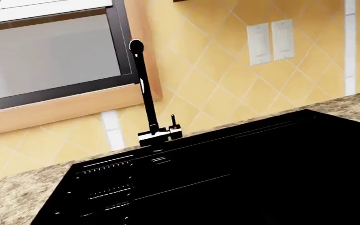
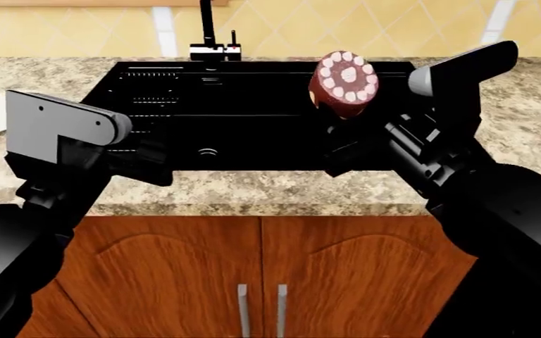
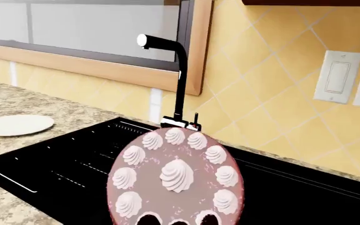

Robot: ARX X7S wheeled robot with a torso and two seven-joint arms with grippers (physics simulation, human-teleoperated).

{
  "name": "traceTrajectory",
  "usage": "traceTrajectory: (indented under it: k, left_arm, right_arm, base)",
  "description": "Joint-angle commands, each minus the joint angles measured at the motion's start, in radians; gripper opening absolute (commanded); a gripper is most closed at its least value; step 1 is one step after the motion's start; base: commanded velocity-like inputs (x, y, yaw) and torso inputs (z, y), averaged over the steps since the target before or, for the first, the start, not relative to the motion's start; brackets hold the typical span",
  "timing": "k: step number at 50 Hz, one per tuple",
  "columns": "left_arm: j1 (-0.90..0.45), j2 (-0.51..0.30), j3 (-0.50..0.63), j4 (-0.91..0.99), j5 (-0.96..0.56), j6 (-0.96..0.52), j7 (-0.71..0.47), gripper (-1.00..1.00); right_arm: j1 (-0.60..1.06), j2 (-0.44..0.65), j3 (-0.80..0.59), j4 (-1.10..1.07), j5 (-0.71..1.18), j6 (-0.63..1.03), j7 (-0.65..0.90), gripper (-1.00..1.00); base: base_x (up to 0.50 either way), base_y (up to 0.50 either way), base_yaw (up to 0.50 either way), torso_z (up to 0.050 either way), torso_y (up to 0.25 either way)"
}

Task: Move the dessert items from the plate to the tray.

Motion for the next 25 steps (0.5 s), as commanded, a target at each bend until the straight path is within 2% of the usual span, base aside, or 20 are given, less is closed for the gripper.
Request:
traceTrajectory:
  k: [1, 25]
  left_arm:
    - [-0.014, 0.002, 0.017, -0.003, 0.002, -0.001, -0.003, 1.0]
    - [-0.002, -0.002, 0.029, -0.017, 0.001, 0.009, -0.002, 1.0]
  right_arm:
    - [-0.028, 0.015, 0.017, -0.013, -0.022, -0.024, -0.015, -1.0]
    - [-0.061, 0.009, 0.013, 0.018, -0.045, -0.074, -0.013, -1.0]
  base:
    - [-0.03, -0.5, 0.0, 0.0, 0.0]
    - [-0.03, -0.5, 0.0, 0.0, 0.0]
